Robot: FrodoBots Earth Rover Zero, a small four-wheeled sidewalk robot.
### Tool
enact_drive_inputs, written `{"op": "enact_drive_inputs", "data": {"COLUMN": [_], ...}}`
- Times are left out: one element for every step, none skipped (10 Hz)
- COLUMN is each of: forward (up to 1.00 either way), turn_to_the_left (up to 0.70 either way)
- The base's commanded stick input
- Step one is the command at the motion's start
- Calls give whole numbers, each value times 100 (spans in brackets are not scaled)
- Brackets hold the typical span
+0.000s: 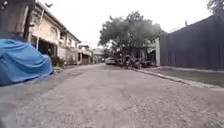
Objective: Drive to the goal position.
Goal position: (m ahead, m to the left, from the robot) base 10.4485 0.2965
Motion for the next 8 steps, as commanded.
{"op": "enact_drive_inputs", "data": {"forward": [100, 100, 100, 100, 100, 100, 100, 100], "turn_to_the_left": [0, 0, 0, 0, 0, 26, 5, 0]}}
